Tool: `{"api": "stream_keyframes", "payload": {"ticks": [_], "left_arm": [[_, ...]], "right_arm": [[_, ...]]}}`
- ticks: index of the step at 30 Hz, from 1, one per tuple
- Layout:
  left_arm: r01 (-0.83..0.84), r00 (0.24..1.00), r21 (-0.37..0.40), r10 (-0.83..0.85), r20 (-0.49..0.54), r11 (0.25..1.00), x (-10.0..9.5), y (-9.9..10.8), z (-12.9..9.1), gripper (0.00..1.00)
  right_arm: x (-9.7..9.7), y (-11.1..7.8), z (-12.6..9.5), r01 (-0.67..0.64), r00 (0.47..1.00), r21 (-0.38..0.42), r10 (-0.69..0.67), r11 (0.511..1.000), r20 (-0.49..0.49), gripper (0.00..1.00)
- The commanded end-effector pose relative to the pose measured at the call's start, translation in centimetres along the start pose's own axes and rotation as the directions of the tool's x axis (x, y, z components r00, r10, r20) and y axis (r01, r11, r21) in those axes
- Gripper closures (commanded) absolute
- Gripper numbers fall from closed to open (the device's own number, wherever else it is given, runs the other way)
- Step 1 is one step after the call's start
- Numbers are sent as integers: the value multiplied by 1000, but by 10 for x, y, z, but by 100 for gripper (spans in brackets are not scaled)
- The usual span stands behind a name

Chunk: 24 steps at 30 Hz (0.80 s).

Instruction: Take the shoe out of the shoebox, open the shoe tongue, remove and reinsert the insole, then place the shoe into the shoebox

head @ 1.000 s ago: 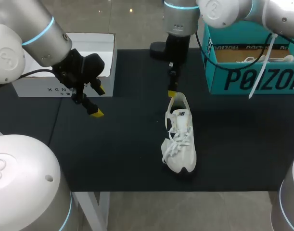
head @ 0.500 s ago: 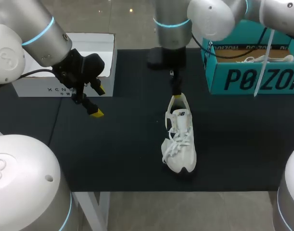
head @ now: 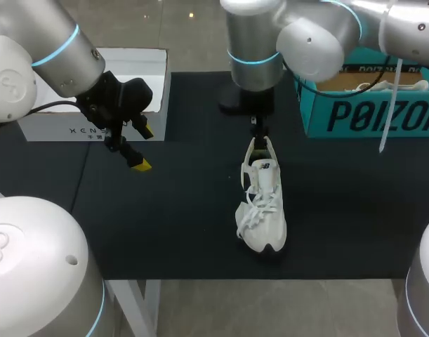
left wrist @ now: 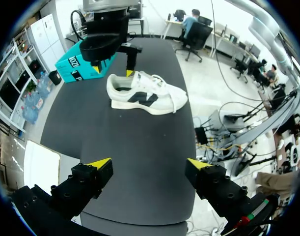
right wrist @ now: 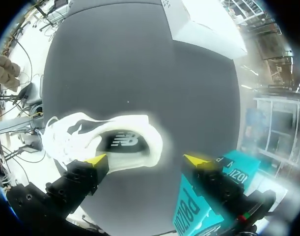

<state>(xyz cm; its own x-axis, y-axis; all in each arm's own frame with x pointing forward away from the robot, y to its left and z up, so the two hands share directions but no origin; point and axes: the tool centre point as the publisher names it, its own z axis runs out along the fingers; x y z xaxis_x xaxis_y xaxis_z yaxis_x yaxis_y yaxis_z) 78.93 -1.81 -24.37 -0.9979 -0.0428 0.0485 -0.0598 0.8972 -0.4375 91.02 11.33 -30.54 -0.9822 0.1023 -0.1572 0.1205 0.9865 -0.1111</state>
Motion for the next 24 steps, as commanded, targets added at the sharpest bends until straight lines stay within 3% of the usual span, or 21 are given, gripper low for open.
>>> {"api": "stream_keyframes", "payload": {"ticks": [1, 12, 24], "left_arm": [[0, 1000, -4, 0, 0, 1000, 0, 0, 0, 0], [0, 1000, -4, 0, 0, 1000, 0, 0, 0, 0], [0, 1000, -4, 0, 0, 1000, 0, 0, 0, 0]], "right_arm": [[-10, -4, 8, 0, 1000, -15, 0, 1000, -19, 0], [-14, -1, 34, -24, 998, -35, 21, 999, -65, 0], [-21, -3, 43, -69, 994, -63, 64, 996, -84, 0]]}}
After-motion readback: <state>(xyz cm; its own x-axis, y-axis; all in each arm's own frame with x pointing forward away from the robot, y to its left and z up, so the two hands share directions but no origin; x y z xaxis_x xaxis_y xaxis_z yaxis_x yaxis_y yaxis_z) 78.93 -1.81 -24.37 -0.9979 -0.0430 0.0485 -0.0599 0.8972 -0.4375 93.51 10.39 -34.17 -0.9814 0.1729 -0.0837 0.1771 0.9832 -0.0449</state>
